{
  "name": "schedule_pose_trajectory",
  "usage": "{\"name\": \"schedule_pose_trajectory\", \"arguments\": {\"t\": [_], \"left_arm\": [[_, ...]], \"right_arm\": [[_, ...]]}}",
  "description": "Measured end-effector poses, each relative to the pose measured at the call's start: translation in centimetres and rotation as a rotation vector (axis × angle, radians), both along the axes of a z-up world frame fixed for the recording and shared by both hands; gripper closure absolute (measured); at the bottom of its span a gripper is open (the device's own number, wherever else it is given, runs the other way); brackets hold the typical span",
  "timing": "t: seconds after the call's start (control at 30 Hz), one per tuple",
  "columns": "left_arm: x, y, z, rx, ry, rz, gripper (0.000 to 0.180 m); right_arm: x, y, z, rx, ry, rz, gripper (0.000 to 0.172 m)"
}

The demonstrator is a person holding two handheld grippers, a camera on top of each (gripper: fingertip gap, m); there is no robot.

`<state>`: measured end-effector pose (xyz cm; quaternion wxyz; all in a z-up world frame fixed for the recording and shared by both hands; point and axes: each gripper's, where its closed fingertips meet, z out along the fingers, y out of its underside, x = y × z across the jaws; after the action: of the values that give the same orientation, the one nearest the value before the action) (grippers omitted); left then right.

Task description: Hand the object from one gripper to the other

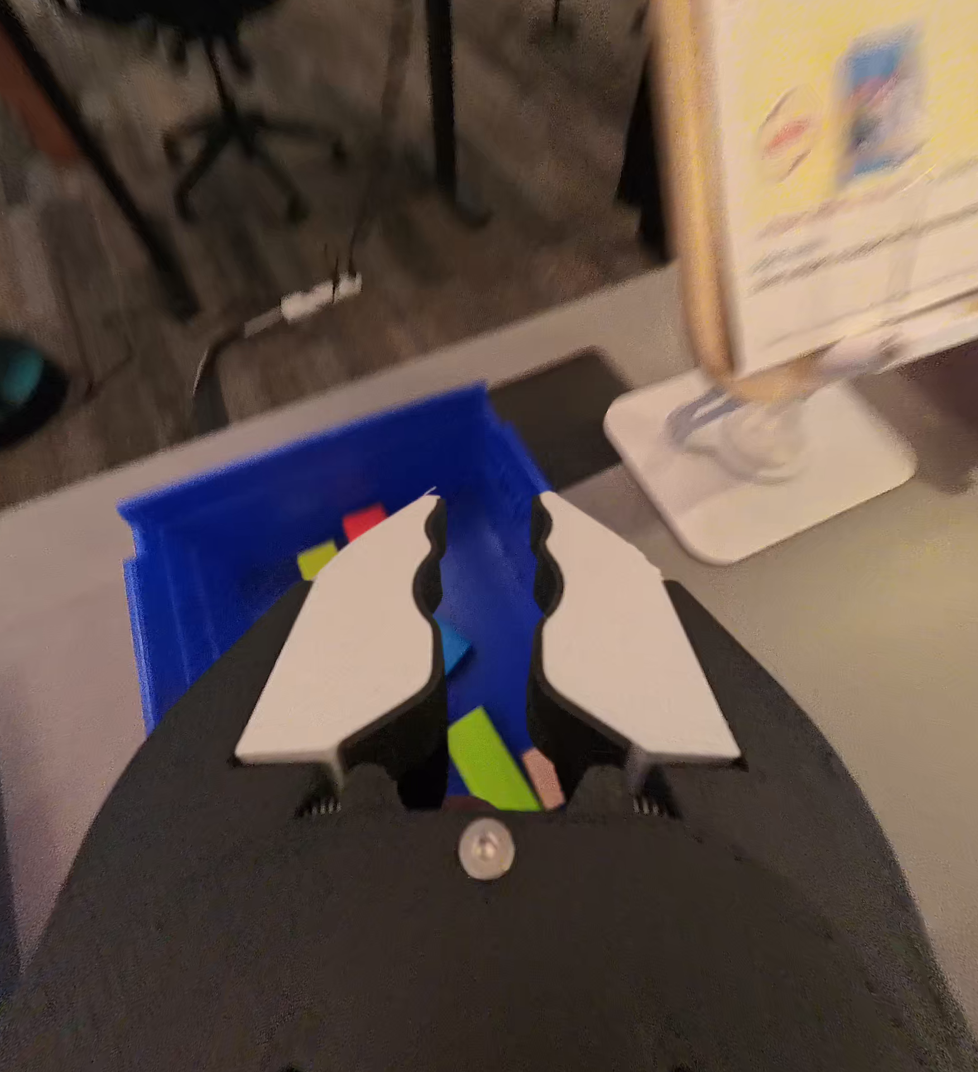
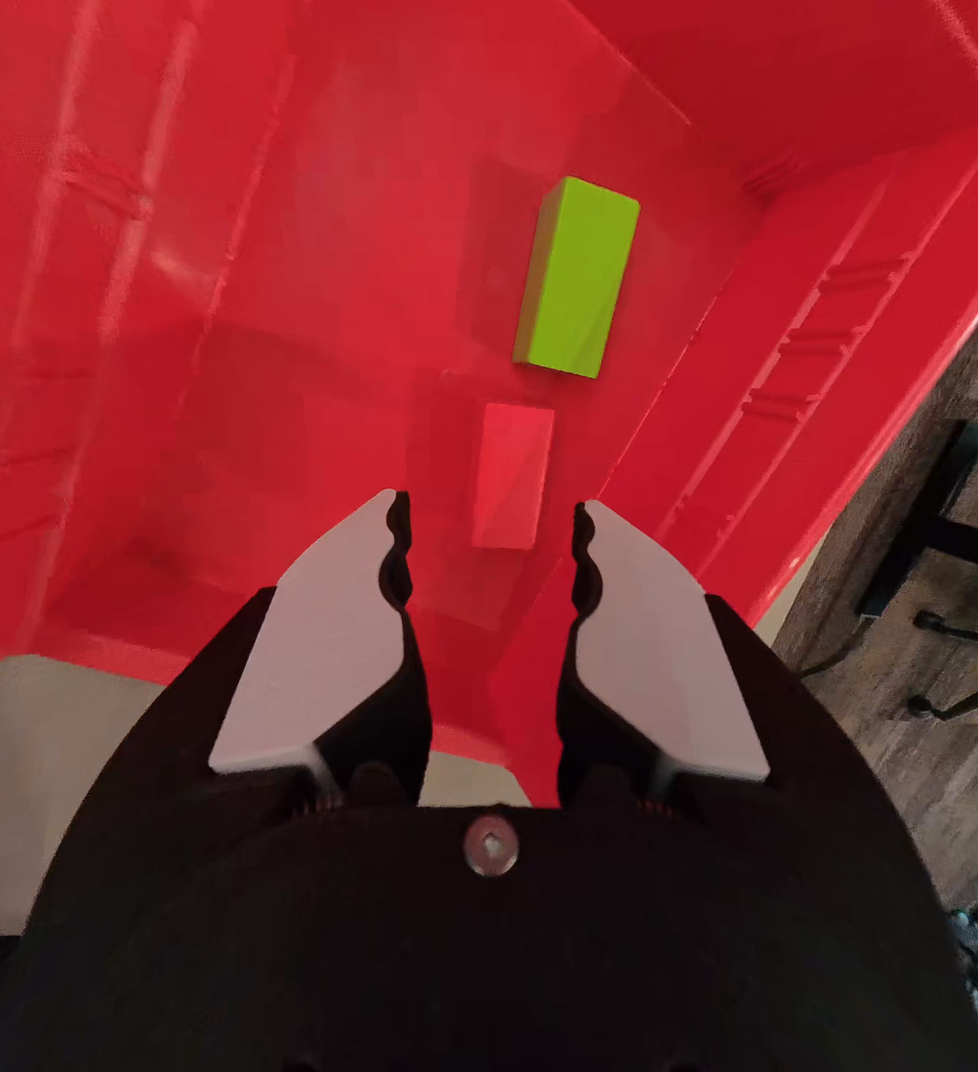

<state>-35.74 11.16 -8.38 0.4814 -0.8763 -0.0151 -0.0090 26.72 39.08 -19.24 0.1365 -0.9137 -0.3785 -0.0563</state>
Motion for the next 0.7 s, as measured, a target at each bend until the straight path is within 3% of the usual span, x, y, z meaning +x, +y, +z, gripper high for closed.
{"name": "schedule_pose_trajectory", "arguments": {"t": [0.13, 0.2, 0.37, 0.47, 0.6, 0.7], "left_arm": [[-2.3, 0.5, -7.8, -0.261, -0.069, 0.085, 0.153], [-3.7, 1.4, -10.2, -0.292, -0.039, 0.157, 0.15], [-3.8, 2.9, -14.9, -0.453, 0.061, 0.128, 0.139], [-5.5, 3.3, -15.7, -0.504, 0.147, 0.173, 0.135], [-6.6, 3.3, -15.9, -0.547, 0.163, 0.213, 0.136], [-7.3, 3.2, -16.6, -0.588, 0.189, 0.217, 0.127]], "right_arm": [[-1.7, -1.3, 1.4, 0.043, 0.006, 0.06, 0.122], [-2.6, -1.8, 1.8, 0.06, 0.009, 0.09, 0.123], [-4.2, -3.0, 2.9, 0.096, 0.016, 0.156, 0.123], [-4.8, -3.5, 3.4, 0.114, 0.019, 0.183, 0.124], [-5.3, -3.8, 3.8, 0.126, 0.025, 0.202, 0.124], [-5.5, -3.9, 3.9, 0.129, 0.034, 0.212, 0.124]]}}
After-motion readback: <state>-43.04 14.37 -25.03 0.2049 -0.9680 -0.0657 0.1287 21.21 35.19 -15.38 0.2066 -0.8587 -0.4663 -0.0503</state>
